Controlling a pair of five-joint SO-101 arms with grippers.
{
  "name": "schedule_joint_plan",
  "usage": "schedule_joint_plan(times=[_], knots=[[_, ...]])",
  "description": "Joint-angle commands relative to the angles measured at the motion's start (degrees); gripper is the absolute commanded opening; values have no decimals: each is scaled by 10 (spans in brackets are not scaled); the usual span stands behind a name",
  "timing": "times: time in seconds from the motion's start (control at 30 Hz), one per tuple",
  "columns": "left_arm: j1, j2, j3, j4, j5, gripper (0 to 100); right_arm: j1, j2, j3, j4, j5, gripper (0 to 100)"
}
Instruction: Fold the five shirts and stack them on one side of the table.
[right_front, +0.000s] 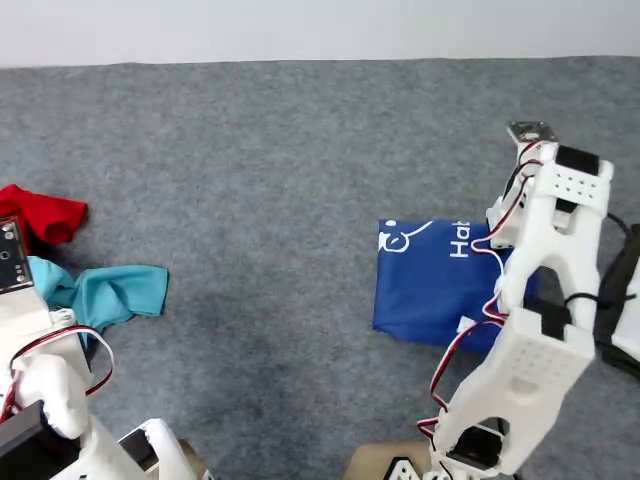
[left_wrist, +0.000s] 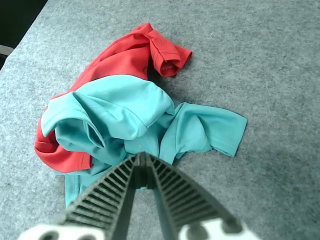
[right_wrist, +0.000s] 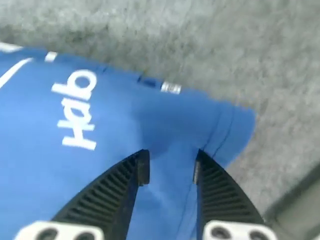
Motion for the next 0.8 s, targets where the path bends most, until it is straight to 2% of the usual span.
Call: schedule_joint_plan(times=[0.0,0.13,0.23,0.63,0.77], knots=[[11,2,-5,4,-5,3,-17,10,-33,-71,7,143],[53,-2,-6,4,-4,2,-49,29,-33,-114,7,143],[72,-2,-6,4,-3,2,-64,29,-47,-106,8,143],[74,-1,-2,1,-4,2,-51,29,-284,189,8,143],[74,-2,-2,3,-4,2,-32,-3,-265,190,8,143]])
